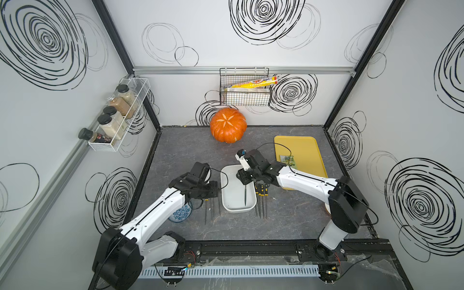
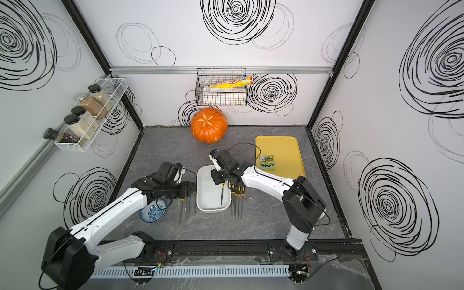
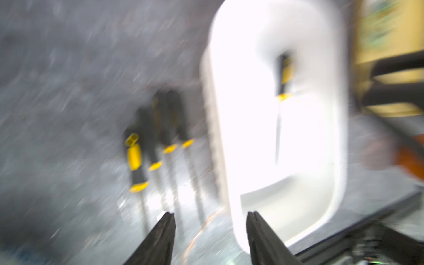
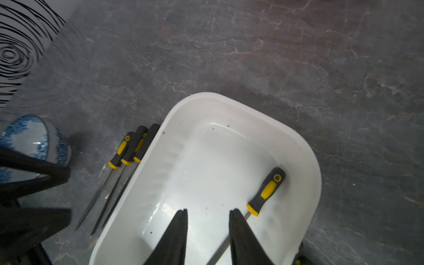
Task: Take the file tool out of the storage box
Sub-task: Pick up the file tool from the storage box.
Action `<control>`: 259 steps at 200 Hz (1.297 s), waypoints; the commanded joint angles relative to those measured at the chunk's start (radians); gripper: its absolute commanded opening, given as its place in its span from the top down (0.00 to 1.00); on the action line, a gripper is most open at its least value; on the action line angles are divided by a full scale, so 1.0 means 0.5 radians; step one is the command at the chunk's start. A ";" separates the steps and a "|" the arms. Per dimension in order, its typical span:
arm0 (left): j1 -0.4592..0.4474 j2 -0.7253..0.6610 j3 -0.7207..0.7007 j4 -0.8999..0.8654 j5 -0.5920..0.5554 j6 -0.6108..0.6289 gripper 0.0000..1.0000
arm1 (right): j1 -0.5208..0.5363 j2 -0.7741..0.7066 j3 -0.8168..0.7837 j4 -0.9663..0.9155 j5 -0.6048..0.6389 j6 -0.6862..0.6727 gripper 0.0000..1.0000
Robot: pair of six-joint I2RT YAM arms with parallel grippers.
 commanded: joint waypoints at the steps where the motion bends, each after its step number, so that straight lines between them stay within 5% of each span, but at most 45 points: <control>1: 0.087 -0.219 -0.244 0.671 0.282 -0.194 0.40 | 0.045 0.236 0.174 -0.482 0.286 0.059 0.64; 59: 0.092 -0.452 -0.628 1.233 0.457 -0.369 0.34 | 0.080 0.505 0.553 -0.823 0.522 0.188 0.56; 145: 0.085 -0.445 -0.659 1.238 0.438 -0.280 0.22 | 0.095 0.865 0.945 -1.165 0.622 0.280 0.50; 259: 0.080 -0.435 -0.698 1.312 0.509 -0.302 0.22 | 0.114 0.739 0.787 -0.746 0.149 0.192 0.56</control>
